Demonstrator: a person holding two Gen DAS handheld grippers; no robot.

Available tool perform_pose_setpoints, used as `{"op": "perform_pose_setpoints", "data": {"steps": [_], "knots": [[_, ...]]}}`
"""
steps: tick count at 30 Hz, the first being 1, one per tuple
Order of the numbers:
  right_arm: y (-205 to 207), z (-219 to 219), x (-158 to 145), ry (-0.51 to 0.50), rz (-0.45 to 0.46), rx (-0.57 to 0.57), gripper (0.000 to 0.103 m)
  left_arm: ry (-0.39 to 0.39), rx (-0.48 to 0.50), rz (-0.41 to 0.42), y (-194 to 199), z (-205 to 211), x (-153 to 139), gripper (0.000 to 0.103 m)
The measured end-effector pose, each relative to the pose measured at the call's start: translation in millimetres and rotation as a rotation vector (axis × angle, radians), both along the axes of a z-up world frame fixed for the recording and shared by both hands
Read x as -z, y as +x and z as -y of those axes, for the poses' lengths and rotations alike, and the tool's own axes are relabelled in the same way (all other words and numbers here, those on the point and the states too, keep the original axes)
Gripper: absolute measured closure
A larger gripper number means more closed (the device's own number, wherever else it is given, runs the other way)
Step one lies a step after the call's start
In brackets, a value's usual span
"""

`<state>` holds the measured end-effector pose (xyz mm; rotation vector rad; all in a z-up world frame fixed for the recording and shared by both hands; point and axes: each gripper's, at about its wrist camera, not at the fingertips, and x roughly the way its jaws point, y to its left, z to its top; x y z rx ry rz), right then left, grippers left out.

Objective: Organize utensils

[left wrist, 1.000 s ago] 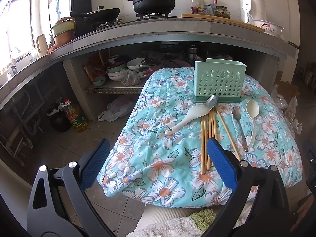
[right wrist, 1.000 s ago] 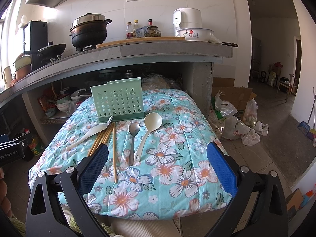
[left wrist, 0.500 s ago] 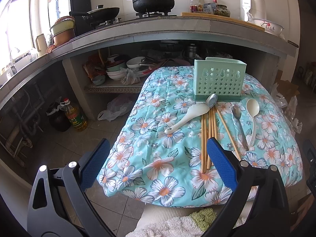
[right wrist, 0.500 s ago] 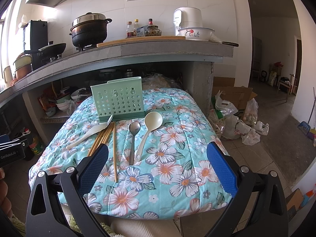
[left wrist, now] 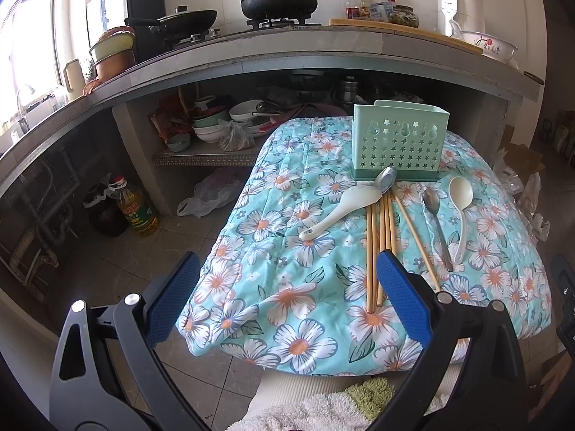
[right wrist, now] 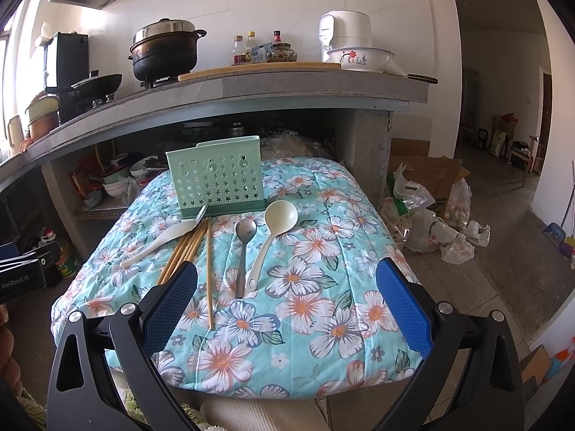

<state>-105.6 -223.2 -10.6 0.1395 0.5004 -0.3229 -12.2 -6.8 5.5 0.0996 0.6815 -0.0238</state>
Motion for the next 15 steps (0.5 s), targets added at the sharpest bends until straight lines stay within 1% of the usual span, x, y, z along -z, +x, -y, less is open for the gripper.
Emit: {"op": "perform_pose_setpoints", "data": {"steps": [4,7,12,15], "knots": [[8,-1,2,-0.026,-0.016,-0.017,0.006,0.012,0.008,-0.036,7,-1,10,0.008],[19,0,8,-0.041,-0.049,-0.037,0.006,0.026,0.010,-0.076,17,-3,23,0.008],[49,10,34,-0.013,-0.179,-0.040,0.006,-0.015,0.006,-0.217,39,-15,56,0.008],[68,18,46,0.029,-0.244,-0.054,0.006,-0.027,0.007,-0.244,47,-22,65,0.008]]}}
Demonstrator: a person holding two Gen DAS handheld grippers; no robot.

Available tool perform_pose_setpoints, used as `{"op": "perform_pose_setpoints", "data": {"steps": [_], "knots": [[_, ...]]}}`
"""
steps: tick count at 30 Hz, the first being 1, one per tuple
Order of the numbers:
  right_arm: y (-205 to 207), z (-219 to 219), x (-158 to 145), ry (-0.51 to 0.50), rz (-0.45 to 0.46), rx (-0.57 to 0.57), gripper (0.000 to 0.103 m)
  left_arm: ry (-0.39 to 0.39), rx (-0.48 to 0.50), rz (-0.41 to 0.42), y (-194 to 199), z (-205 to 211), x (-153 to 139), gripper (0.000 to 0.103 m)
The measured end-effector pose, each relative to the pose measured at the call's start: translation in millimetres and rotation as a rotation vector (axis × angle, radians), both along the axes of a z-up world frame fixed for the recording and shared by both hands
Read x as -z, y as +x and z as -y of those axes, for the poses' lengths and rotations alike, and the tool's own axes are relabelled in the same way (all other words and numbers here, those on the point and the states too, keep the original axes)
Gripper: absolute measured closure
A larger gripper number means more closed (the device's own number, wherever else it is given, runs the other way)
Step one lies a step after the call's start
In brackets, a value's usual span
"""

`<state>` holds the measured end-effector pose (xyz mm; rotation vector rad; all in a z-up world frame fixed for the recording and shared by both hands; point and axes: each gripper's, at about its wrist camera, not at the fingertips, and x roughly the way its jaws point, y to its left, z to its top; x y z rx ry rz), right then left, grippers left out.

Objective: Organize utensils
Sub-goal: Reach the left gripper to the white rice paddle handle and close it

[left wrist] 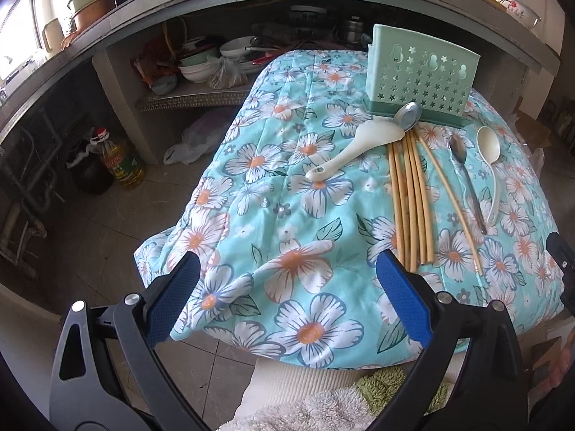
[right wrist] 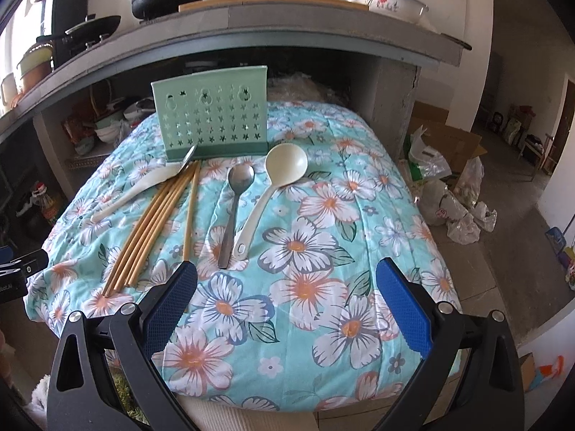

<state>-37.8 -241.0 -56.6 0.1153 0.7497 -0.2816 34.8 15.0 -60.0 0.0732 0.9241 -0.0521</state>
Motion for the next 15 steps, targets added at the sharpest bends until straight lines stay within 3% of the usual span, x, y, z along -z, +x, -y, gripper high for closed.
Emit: {"op": "perform_pose_setpoints", "data": {"steps": [3,10,15], "knots": [[10,8,4,0.031,0.007,0.030,0.006,-0.061,0.062,0.014,7,-4,3,0.008],[36,18,0,0.043,0.071,0.055,0.006,-0.295,0.157,0.026,30,-8,3,0.008],[55,20,-4,0.079,0.102,0.010,0.006,-0.270,0.190,0.051,58,10,-4,0.008]]}}
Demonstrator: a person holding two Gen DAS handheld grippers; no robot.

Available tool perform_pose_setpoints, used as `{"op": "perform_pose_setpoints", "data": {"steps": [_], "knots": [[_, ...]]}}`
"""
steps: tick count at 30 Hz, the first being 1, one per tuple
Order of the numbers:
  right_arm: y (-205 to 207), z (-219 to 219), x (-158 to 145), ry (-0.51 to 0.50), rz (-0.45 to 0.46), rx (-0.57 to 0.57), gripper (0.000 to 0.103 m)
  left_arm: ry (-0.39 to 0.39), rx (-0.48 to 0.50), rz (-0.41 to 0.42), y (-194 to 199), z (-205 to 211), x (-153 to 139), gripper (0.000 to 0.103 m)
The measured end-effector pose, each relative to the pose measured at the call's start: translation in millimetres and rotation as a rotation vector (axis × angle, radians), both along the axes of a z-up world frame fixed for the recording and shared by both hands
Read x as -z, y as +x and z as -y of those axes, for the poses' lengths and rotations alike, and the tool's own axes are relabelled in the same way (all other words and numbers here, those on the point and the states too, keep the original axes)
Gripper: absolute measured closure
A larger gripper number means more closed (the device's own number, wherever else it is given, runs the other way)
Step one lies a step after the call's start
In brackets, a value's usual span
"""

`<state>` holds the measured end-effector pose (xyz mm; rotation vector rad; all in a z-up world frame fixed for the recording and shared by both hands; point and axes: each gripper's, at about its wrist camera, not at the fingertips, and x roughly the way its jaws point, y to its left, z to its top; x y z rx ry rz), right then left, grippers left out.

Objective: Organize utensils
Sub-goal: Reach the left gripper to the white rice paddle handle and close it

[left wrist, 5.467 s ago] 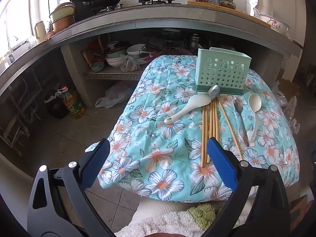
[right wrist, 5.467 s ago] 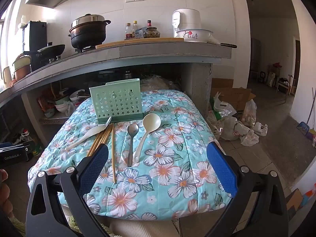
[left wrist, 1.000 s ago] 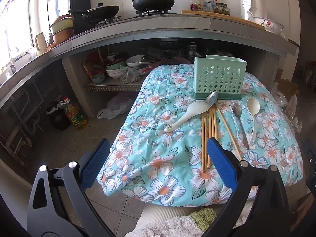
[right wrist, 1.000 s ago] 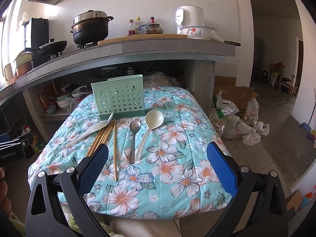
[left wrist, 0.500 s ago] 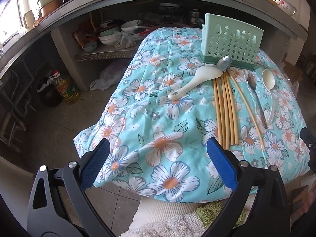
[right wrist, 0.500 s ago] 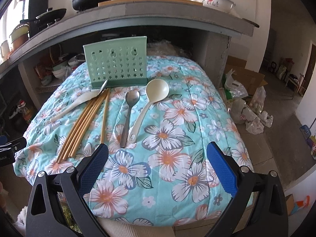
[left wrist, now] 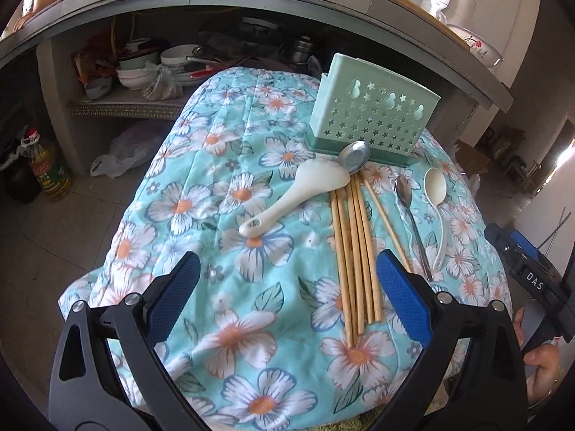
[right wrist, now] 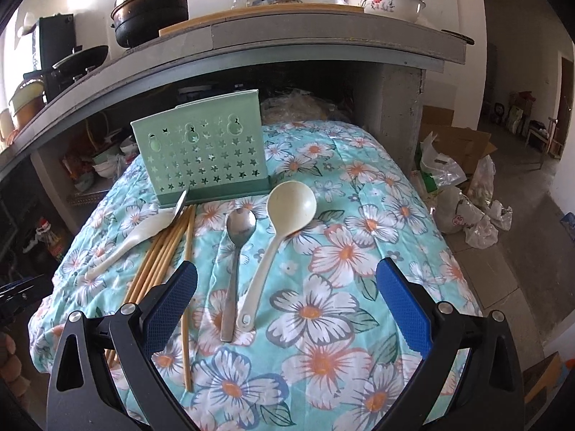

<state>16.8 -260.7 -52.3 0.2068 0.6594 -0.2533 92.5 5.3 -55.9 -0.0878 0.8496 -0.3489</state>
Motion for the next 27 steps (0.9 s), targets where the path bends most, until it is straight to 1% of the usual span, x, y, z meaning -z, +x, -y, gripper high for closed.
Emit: {"op": "perform_pose_setpoints", "data": {"steps": [3,7,8,9,10,12,13,14,15,16,20,21,22,23,24,27], "knots": [[11,1,1,0.059,-0.008,-0.038,0.006,0.058,0.055,0.089,14,17,-12,0.008],[26,2,5,0.119,-0.030,-0.071,0.006,0.171,0.183,0.206,27,50,-25,0.008],[29,3,6,0.127,-0.031,-0.073,0.006,0.197,0.219,0.229,30,58,-26,0.011],[32,4,5,0.133,-0.030,-0.073,0.006,0.222,0.253,0.249,32,66,-26,0.018],[33,6,5,0.139,-0.028,-0.071,0.006,0.246,0.284,0.258,34,74,-24,0.023],[37,9,5,0.150,-0.027,-0.065,0.006,0.292,0.339,0.258,41,89,-17,0.035],[39,11,6,0.157,-0.031,-0.062,0.006,0.315,0.361,0.253,45,96,-12,0.038],[41,13,7,0.165,-0.036,-0.060,0.006,0.341,0.381,0.249,49,102,-7,0.044],[42,15,8,0.172,-0.040,-0.059,0.006,0.361,0.400,0.248,51,107,-3,0.048],[43,16,10,0.177,-0.045,-0.057,0.006,0.376,0.418,0.248,54,112,1,0.049],[48,23,14,0.199,-0.060,-0.042,0.006,0.472,0.458,0.229,66,129,22,0.062],[50,24,16,0.207,-0.064,-0.039,0.006,0.495,0.463,0.219,69,133,28,0.068],[51,26,17,0.213,-0.067,-0.037,0.006,0.515,0.463,0.205,74,135,33,0.072],[52,27,17,0.217,-0.069,-0.035,0.006,0.531,0.459,0.190,78,137,39,0.077],[53,28,18,0.218,-0.069,-0.034,0.006,0.537,0.452,0.176,82,136,42,0.085],[55,30,19,0.215,-0.071,-0.032,0.006,0.476,0.440,0.138,91,126,38,0.092]]}}
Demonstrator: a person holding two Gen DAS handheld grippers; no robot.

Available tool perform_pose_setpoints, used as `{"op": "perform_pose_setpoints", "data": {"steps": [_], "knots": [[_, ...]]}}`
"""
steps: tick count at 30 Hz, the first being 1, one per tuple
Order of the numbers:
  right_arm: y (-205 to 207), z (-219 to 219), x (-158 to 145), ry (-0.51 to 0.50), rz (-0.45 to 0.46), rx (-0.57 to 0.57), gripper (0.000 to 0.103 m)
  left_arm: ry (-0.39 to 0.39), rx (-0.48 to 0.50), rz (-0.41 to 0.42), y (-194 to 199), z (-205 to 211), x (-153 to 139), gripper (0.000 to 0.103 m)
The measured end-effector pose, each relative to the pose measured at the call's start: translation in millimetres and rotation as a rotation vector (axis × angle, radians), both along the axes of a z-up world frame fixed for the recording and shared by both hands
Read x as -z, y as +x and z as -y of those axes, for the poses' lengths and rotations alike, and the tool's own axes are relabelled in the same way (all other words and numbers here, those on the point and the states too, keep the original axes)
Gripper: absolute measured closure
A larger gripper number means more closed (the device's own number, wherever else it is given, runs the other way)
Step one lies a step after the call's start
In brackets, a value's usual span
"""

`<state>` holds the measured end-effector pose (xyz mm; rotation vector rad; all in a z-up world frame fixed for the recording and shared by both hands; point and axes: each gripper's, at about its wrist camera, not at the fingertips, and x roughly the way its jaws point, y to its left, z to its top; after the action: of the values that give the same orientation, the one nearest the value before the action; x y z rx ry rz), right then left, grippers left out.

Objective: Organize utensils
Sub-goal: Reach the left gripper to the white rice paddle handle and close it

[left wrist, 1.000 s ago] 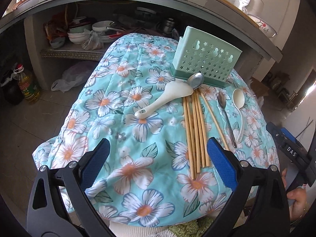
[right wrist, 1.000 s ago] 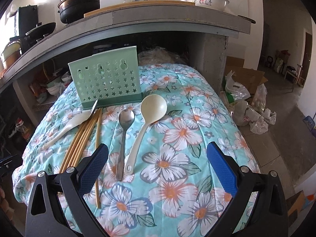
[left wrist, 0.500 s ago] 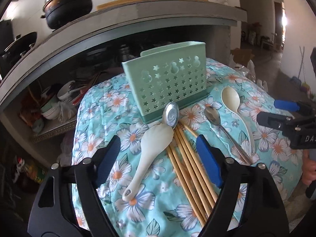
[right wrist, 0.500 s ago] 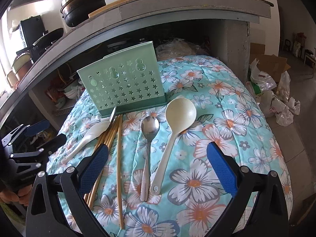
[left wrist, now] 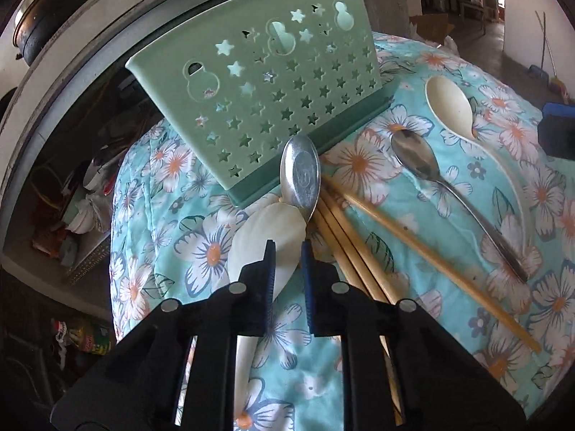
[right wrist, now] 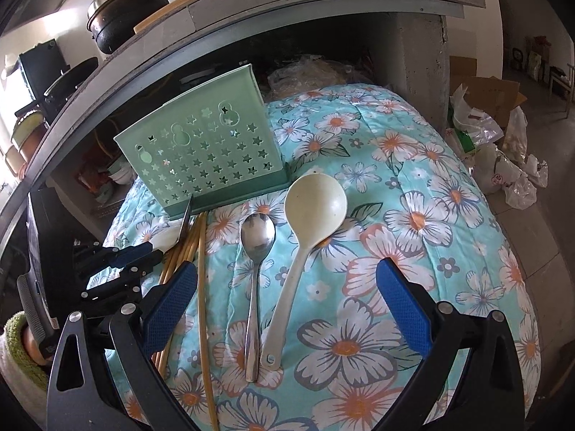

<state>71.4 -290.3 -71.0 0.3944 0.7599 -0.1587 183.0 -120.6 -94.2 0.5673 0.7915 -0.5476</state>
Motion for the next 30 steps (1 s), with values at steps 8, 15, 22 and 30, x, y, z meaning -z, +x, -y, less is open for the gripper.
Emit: {"op": "perform_pose_setpoints", "data": {"steps": [8,15,22,30], "knots": [[9,3,7,0.028,-0.023,-0.001,0.006,-0.187,-0.088,-0.106,32,-36,-21,0.097],[10,2,7,0.026,-0.026,-0.006,0.006,-0.217,-0.165,-0.104,60,-49,-33,0.097],[11,-1,4,0.019,-0.026,-0.012,0.006,-0.253,-0.154,-0.177,87,-51,-33,0.096],[11,-5,0,0.007,-0.021,-0.021,0.006,-0.191,-0.083,-0.202,86,-35,-33,0.092]]}}
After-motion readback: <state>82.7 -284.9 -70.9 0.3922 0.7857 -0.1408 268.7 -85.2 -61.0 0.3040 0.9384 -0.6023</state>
